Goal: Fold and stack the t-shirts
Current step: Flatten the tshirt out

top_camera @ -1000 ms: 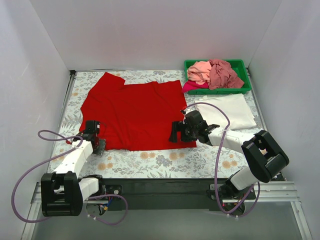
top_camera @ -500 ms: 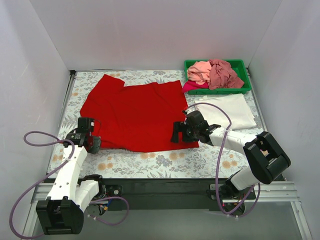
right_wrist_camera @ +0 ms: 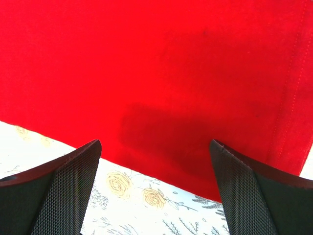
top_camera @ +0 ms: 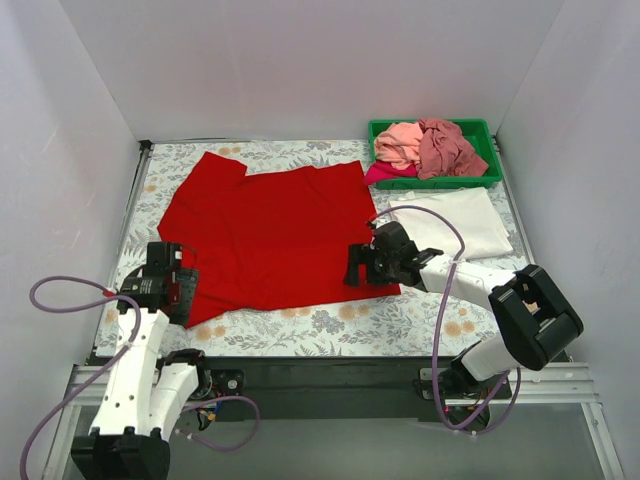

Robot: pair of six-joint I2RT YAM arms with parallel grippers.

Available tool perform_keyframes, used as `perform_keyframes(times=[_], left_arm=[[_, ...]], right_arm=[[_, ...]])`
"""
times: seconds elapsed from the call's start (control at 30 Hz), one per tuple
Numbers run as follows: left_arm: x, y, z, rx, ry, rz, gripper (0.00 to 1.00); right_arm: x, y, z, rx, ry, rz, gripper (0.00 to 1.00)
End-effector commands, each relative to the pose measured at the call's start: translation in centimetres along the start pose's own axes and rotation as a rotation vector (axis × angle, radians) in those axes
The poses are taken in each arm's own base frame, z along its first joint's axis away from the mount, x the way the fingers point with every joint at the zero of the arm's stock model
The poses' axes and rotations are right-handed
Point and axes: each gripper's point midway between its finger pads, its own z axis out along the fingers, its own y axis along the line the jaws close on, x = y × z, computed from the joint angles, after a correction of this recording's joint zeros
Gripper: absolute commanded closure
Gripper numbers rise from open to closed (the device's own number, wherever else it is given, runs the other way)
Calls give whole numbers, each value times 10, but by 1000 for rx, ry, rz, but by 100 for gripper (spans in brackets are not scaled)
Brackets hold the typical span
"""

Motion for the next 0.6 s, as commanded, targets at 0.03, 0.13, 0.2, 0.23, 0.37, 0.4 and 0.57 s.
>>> perform_keyframes(times=[0.03, 0.13, 0.2, 0.23, 0.37, 0.4, 0.57], left_arm=[[-1, -8, -2, 72, -11, -20, 27], [9, -16, 6, 103, 35, 30, 16], [19, -24, 13, 126, 80, 55, 11], [23, -27, 15, 135, 96, 70, 10], [30, -37, 22, 170, 126, 93, 9], [30, -40, 24, 187, 122, 91, 8], [25, -51, 26, 214, 94, 91, 5]], right_arm=[[12, -18, -8, 78, 45, 3, 2], [13, -20, -9, 82, 44, -2, 2], [14, -19, -10, 74, 43, -10, 2], [13, -19, -11, 71, 41, -13, 2], [9, -19, -15, 71, 20, -28, 2], [7, -18, -17, 69, 12, -29, 2], [0, -12, -25, 52, -17, -32, 2]])
